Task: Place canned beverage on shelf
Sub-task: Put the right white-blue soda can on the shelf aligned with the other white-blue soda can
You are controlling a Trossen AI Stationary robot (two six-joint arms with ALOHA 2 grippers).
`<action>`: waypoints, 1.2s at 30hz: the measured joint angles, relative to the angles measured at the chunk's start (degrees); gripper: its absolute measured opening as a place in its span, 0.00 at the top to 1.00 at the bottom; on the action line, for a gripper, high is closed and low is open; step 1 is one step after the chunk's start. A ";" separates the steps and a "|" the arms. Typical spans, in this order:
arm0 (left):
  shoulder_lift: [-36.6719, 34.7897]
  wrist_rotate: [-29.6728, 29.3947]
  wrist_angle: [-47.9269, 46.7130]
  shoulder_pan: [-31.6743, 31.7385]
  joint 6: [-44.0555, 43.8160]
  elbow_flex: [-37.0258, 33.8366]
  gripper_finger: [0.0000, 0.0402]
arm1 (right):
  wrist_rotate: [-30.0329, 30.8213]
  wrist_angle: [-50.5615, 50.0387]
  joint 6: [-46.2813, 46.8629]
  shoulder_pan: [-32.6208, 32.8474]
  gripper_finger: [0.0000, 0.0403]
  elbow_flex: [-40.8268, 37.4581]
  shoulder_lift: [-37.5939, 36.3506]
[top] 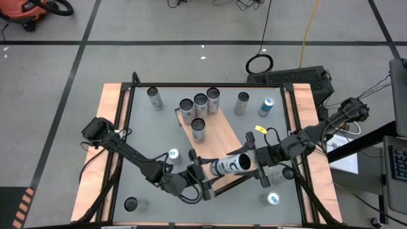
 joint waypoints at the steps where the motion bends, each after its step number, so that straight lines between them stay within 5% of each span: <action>1: 0.00 -0.47 0.03 0.00 0.00 0.00 0.39 | 1.02 -0.55 0.06 0.44 0.34 0.00 -0.18; 6: 0.00 -0.92 -0.08 0.00 0.00 0.00 0.39 | 5.48 -3.58 0.07 1.92 0.32 0.00 -1.75; 30: 0.00 -1.33 -0.06 0.07 -0.13 0.00 0.39 | 5.19 -0.97 -3.17 2.35 0.44 0.00 -2.35; 36: 0.00 -1.06 1.06 0.08 -0.17 0.00 0.39 | 5.16 -1.03 -3.66 2.35 0.38 0.00 -2.35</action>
